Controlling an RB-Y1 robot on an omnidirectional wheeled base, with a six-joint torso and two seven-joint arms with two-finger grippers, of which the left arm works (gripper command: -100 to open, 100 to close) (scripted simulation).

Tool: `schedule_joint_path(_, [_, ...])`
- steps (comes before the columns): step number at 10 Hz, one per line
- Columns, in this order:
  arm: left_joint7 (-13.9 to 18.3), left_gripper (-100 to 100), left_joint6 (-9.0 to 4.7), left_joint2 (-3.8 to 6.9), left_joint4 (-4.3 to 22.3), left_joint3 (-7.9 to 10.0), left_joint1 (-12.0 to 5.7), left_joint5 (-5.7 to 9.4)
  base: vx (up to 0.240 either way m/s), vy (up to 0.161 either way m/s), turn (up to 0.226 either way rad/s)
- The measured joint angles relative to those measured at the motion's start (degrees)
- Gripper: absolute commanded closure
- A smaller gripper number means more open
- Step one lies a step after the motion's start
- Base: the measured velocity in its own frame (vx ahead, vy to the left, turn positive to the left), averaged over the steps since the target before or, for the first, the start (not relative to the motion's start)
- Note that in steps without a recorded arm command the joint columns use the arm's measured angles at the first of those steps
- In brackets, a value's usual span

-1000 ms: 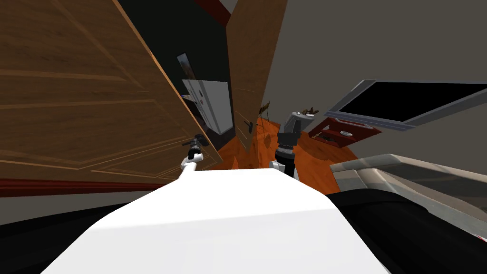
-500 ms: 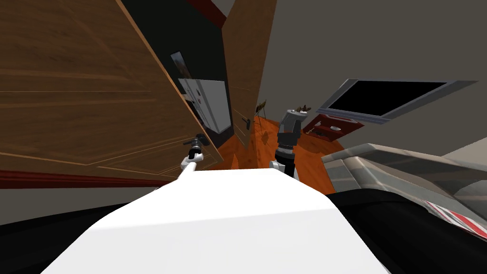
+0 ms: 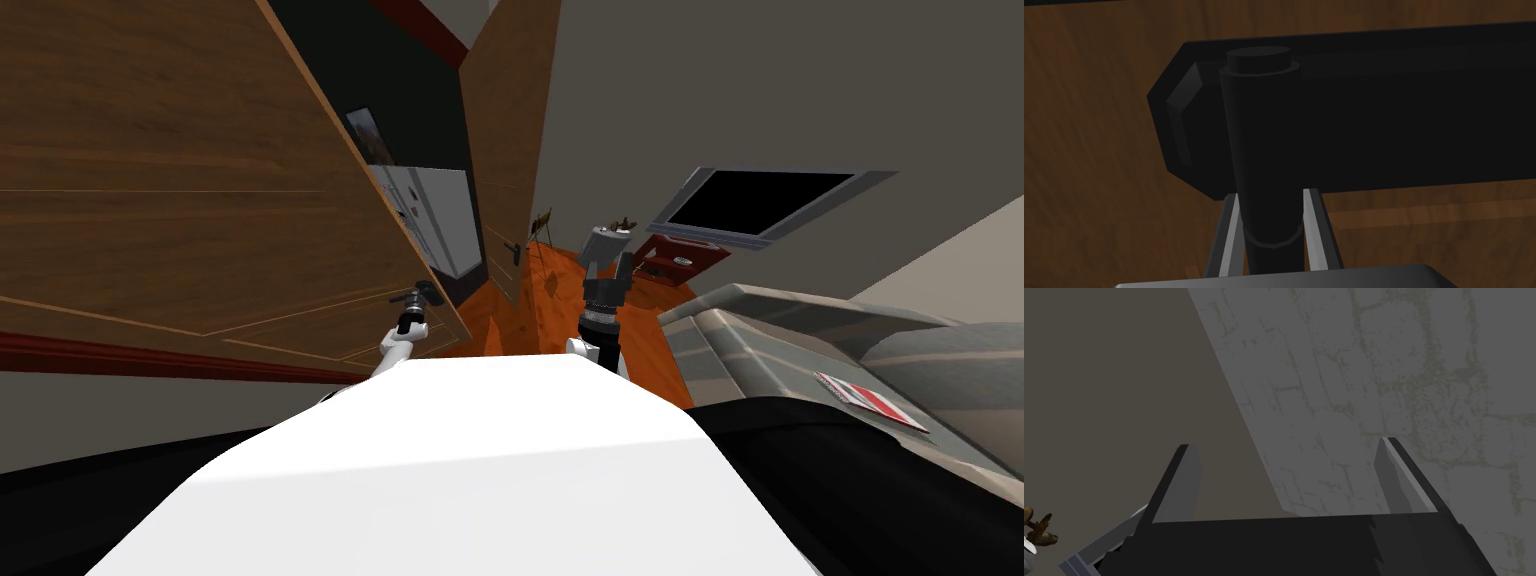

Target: Pull the door open

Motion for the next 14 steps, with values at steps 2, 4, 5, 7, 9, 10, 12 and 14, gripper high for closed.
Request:
schedule_joint_path(2, [0.27, 100, 0.05, -0.01, 0.02, -0.51, 0.17, -0.09, -0.153, 0.027, -0.083])
schedule_joint_path(4, [0.94, 100, -0.11, 0.29, -0.16, -1.31, 0.15, -0.16, -0.187, 0.039, -0.092])
schedule_joint_path(5, [1.34, 100, -0.33, 0.57, -0.03, -1.79, 0.07, -0.21, -0.2, 0.0, -0.108])
schedule_joint_path(7, [2.3, 100, -0.67, 1.14, -0.08, -2.92, 0.4, -0.34, -0.209, 0.042, -0.104])
schedule_joint_path(9, [3.29, 100, -0.86, 1.62, -0.04, -4.18, 0.62, -0.5, -0.193, 0.043, -0.109])
schedule_joint_path(10, [3.73, 100, -1.01, 1.83, -0.08, -4.73, 0.76, -0.57, -0.196, 0.044, -0.084])
schedule_joint_path(12, [4.52, 100, -1.23, 2.21, -0.2, -5.74, 0.84, -0.69, -0.181, 0.035, -0.062])
schedule_joint_path(14, [4.85, 100, -1.37, 2.19, -0.05, -6.3, 0.88, -0.79, -0.097, 0.027, -0.063])
